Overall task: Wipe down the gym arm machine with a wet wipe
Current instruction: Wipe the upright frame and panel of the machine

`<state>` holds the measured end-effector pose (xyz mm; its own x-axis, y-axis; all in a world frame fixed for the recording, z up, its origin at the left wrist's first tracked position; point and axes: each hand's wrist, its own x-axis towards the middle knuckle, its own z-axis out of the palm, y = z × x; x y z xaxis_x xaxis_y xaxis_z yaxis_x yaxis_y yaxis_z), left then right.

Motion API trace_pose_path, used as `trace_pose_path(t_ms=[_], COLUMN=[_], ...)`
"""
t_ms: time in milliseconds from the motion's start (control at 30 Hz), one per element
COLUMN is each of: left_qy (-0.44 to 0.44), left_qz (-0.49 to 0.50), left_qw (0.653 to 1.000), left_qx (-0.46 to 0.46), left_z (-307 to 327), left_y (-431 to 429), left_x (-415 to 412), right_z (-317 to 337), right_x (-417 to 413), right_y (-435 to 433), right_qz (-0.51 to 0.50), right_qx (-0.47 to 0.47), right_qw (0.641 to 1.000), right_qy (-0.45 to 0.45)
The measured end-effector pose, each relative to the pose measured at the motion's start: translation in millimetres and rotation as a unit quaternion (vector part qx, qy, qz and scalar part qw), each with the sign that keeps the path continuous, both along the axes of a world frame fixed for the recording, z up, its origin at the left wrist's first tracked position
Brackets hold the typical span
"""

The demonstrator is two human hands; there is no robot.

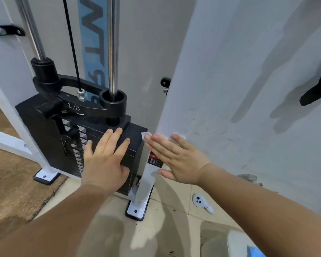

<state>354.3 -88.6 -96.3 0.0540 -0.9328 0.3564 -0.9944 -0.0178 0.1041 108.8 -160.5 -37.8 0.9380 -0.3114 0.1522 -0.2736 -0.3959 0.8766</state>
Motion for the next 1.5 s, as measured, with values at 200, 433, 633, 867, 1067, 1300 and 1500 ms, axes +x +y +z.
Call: trace_pose_path(t_ms=[200,433,633,867,1067,1300,1500], left_qy=[0.008,0.046,0.096,0.252,0.266,0.194,0.247], left_qz=[0.033,0.078,-0.021,-0.078,-0.086,-0.123,-0.137], left_qw=[0.999,0.996,0.989,0.964,0.959,0.967,0.947], left_qx=[0.008,0.022,-0.113,-0.036,0.052,0.113,0.153], left_z=[3.5,18.1,-53.2,-125.8,-141.7,-137.9,-165.3], left_y=[2.2,11.7,43.3,37.8,38.6,38.7,37.3], left_x=[-9.9,-36.6,-68.4,-120.0,-112.2,-79.4,-85.2], right_z=[48.3,28.7,-16.9,-13.1,36.8,-44.3,-22.4], right_x=[-4.7,-2.5,6.6,2.7,10.4,14.4,15.0], right_y=[-25.2,-17.0,-4.1,-0.8,4.9,16.9,6.7], right_qz=[0.116,0.122,0.068,0.068,0.031,-0.022,-0.003], right_qx=[-0.027,0.028,0.026,-0.017,-0.018,0.045,0.012], right_qw=[0.992,0.990,0.994,0.998,0.997,0.983,0.991], right_qy=[-0.048,-0.064,-0.084,0.001,-0.064,0.175,0.136])
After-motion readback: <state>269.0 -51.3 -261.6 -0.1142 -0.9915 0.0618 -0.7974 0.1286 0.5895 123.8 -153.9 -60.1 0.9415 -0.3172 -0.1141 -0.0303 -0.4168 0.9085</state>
